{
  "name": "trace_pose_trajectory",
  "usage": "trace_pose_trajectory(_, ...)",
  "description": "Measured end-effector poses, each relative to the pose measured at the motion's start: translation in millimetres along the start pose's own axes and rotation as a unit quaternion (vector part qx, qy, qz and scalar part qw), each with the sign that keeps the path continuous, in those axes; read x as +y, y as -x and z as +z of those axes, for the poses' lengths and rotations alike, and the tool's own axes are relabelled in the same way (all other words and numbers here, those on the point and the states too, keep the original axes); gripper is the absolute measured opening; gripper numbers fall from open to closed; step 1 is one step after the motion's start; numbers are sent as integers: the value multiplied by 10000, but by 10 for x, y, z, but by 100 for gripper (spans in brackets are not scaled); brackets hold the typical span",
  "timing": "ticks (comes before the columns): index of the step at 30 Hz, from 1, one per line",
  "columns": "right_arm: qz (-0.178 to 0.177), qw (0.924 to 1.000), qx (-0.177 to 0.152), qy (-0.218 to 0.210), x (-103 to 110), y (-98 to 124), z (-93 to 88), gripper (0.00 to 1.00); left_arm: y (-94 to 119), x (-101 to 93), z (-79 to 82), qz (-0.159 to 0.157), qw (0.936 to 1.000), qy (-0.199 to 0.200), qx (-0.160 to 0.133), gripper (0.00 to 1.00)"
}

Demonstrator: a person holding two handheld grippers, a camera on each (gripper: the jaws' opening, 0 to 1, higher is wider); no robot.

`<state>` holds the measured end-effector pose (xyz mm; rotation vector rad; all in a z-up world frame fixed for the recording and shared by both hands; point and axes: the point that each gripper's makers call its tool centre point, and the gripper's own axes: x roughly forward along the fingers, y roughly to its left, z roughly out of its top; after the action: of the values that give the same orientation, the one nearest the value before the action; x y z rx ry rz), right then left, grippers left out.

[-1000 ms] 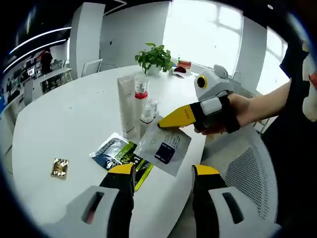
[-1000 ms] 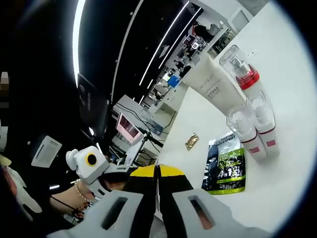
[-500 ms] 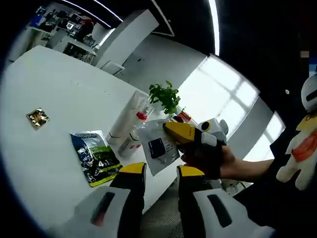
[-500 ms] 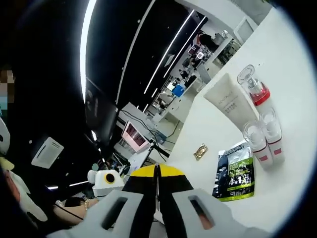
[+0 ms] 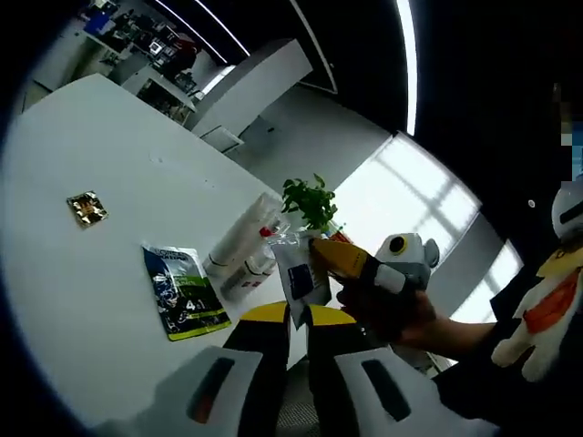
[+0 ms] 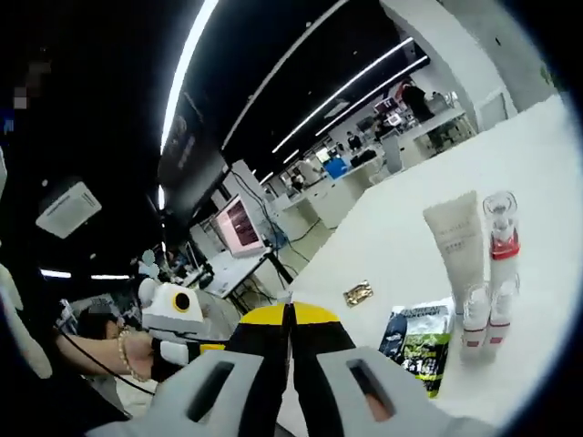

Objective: Arrange the skincare products in the storage area until every visible bottle or jar stands upright without overlapping.

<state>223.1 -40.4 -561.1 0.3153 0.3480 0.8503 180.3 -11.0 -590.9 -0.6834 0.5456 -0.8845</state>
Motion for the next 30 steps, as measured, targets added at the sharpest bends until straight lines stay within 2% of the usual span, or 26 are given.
trace_pose_trajectory(4, -150, 9968, 325, 721, 13, -64, -29, 1, 54, 37, 74, 143, 9998, 63, -120, 0)
trace_pose_trajectory(6, -163, 9926, 478, 1108, 15, -105, -70, 1, 78, 84, 110, 255, 9995, 60, -165, 0)
trace_pose_trajectory(11, -254, 9854, 754, 1503, -26, -165, -181, 1, 134, 212, 173, 471, 9985, 166, -222, 0)
trace_pose_trajectory(16, -329, 9810, 965, 1650, -67, -227, -299, 1, 175, 429, 165, 773, 9964, 302, -196, 0)
trace_pose_trajectory(21, -373, 9751, 1221, 1811, -155, -325, -470, 1, 169, 654, 47, 1186, 9914, 545, -89, 0)
trace_pose_trajectory(30, -461, 9701, 1490, 1860, -272, -508, -728, 1, 134, 937, -147, 1653, 9807, 1042, -59, 0)
